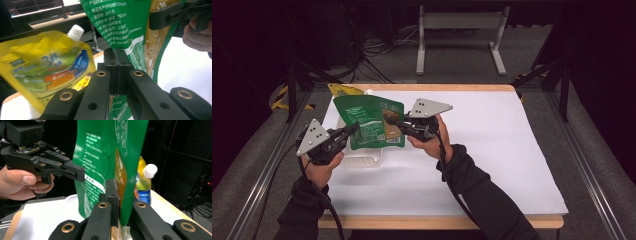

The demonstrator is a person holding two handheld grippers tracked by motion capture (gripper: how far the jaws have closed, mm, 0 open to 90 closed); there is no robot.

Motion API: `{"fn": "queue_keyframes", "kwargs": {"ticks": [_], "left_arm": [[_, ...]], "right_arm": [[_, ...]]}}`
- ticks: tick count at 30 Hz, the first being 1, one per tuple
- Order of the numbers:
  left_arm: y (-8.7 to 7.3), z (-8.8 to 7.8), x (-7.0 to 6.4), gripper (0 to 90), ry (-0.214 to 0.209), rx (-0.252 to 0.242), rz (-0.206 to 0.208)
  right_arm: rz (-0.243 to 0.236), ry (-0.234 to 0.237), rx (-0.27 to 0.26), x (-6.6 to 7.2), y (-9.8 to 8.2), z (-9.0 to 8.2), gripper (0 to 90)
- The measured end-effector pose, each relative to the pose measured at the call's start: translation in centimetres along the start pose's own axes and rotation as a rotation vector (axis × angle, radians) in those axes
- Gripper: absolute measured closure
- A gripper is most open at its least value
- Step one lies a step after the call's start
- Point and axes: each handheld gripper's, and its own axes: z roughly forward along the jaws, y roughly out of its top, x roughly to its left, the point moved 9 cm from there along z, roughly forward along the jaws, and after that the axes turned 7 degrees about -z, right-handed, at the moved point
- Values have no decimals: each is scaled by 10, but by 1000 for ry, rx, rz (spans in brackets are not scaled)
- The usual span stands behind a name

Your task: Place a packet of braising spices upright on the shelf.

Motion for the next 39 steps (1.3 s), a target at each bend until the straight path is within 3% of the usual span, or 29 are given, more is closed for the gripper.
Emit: {"fn": "queue_keyframes", "kwargs": {"ticks": [9,21,39], "left_arm": [[-6,-8,17,899,32,-14,1],[-15,-17,34,899,62,-17,-35],[-28,-21,49,898,75,-4,-61]], "right_arm": [[3,16,8,6,3,21,892],[17,34,16,12,3,45,892],[56,41,16,18,-4,66,892]]}}
